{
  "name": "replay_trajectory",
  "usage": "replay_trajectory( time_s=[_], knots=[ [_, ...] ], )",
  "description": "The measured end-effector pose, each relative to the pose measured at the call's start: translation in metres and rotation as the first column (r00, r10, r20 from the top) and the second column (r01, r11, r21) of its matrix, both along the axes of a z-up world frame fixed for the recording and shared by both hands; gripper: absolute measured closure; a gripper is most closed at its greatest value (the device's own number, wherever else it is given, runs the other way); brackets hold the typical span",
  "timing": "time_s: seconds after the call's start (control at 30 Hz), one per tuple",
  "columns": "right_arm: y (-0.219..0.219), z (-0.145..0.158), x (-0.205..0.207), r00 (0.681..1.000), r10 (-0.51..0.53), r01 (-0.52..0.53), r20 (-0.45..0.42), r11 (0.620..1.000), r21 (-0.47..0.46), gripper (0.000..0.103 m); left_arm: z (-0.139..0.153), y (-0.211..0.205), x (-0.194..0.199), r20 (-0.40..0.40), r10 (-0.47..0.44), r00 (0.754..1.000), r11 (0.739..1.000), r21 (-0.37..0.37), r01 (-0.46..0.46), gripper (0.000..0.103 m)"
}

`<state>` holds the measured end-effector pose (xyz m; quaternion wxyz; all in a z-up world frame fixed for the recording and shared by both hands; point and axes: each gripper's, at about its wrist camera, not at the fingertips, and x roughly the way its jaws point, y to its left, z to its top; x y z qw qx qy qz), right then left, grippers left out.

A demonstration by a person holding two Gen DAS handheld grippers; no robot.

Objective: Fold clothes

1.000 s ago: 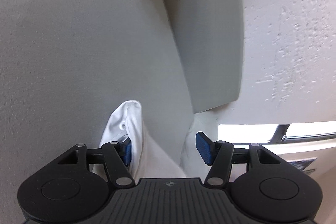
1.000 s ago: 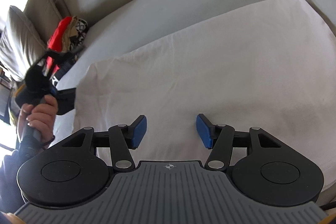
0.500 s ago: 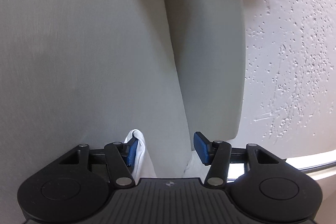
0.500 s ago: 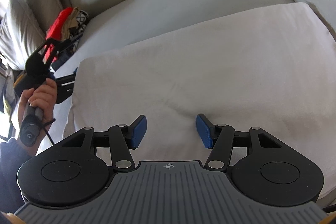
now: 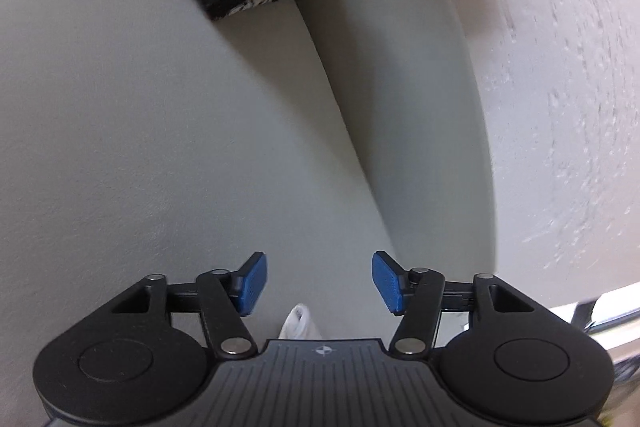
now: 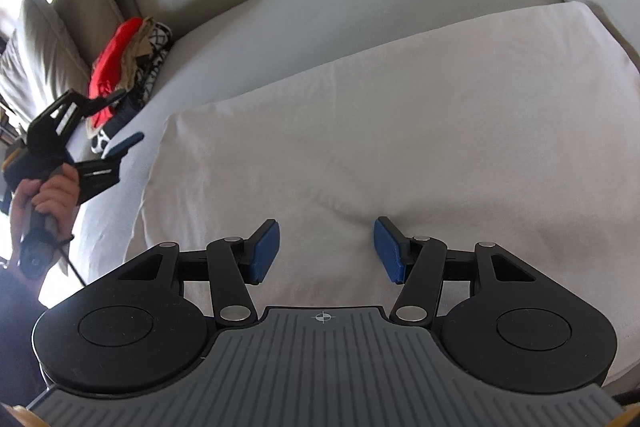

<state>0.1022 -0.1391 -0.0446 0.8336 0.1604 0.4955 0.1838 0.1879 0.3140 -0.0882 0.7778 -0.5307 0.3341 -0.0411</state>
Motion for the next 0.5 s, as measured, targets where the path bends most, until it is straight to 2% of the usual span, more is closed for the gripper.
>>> replay_trajectory(
  time_s=[0.1,0.2,0.27,0.3,0.37,0.4,0.43,0.47,0.5],
  knots=[
    [-0.01,0.009,-0.01,1.0,-0.024,0.024,0.013,1.0,0.019,0.049,0.019,-0.025,-0.014,-0.042,-0.118,0.992,0.992,0.028,0.119,0.047],
    [-0.021,0.019,-0.021,0.998,-0.046,0.045,0.032,0.998,0.034,0.048,0.051,-0.065,-0.039,-0.01,-0.242,0.97,0.965,0.102,0.241,0.045],
    [-0.032,0.027,-0.03,0.997,-0.062,0.06,0.055,0.997,0.042,0.049,0.073,-0.096,-0.061,-0.022,-0.324,0.946,0.924,0.208,0.322,0.045],
    [-0.038,0.03,-0.034,0.995,-0.072,0.069,0.064,0.996,0.049,0.049,0.082,-0.112,-0.071,-0.045,-0.354,0.934,0.894,0.279,0.352,0.044],
    [-0.049,0.038,-0.041,0.992,-0.096,0.092,0.086,0.994,0.055,0.049,0.093,-0.148,-0.084,-0.145,-0.383,0.912,0.815,0.412,0.407,0.044],
    [-0.055,0.041,-0.045,0.989,-0.11,0.105,0.099,0.993,0.055,0.049,0.095,-0.162,-0.086,-0.191,-0.379,0.905,0.792,0.439,0.424,0.045],
    [-0.061,0.045,-0.048,0.985,-0.126,0.121,0.115,0.991,0.047,0.049,0.095,-0.176,-0.09,-0.232,-0.373,0.898,0.773,0.457,0.439,0.046],
    [-0.067,0.049,-0.052,0.981,-0.141,0.137,0.132,0.99,0.038,0.051,0.093,-0.184,-0.097,-0.252,-0.38,0.89,0.776,0.438,0.455,0.046],
    [-0.072,0.053,-0.056,0.978,-0.15,0.148,0.148,0.989,0.028,0.058,0.09,-0.19,-0.105,-0.265,-0.391,0.881,0.784,0.405,0.47,0.046]
  ],
)
